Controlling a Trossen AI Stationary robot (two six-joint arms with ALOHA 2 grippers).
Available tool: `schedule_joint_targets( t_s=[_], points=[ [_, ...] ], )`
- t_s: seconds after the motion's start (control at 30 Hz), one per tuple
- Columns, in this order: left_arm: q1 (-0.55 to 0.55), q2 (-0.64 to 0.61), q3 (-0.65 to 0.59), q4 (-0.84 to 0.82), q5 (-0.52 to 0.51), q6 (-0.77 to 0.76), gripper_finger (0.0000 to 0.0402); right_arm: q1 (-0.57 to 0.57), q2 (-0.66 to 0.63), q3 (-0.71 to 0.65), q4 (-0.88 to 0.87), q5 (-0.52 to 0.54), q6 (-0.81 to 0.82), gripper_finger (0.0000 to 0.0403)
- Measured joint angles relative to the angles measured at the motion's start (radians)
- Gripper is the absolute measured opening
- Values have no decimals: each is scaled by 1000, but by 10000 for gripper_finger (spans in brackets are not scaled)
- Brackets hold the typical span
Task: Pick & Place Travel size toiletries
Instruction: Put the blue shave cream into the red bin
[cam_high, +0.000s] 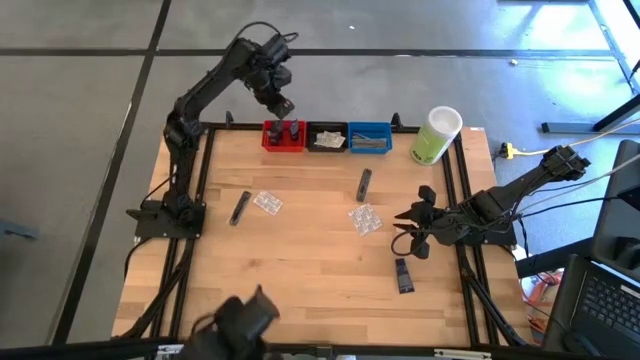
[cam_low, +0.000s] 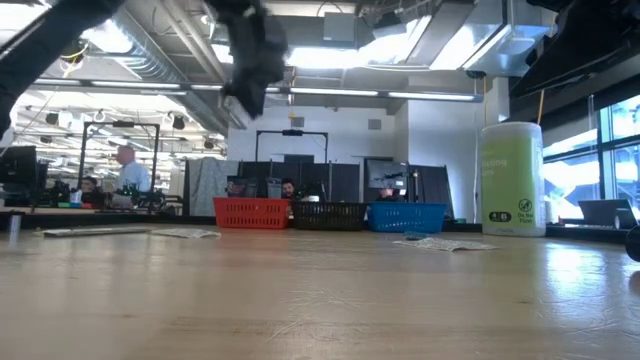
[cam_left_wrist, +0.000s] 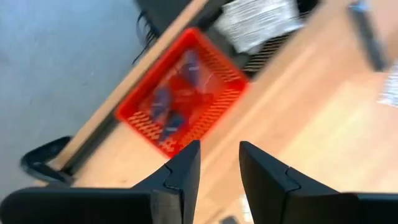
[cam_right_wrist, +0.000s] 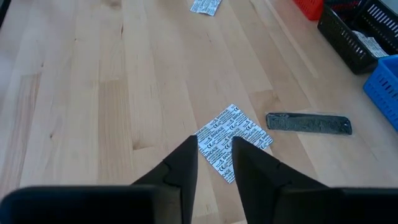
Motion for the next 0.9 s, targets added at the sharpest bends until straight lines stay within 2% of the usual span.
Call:
schedule_joint_targets(
  t_s=[0.37, 0.47, 0.53, 0.7, 0.83, 0.9],
  points=[
    [-308, -218, 0, 89, -47, -86, 106, 0, 0, 0, 0, -2, 0, 91],
    [-395, -269, 0, 159, -50, -99, 104, -1, -2, 0, 0, -57, -117, 91],
    [-465, -290, 0, 193, -62, -118, 102, 0, -2, 0, 15, -111, -134, 94],
    [-640, -314, -2, 201, -172, -106, 96, 0, -2, 0, 14, -205, -130, 105],
    [-754, -313, -6, 238, -277, -106, 91, 0, -2, 0, 14, -210, -130, 115],
    [-805, -315, -34, 305, -295, -94, 88, 0, -2, 0, 14, -209, -130, 120]
  ],
)
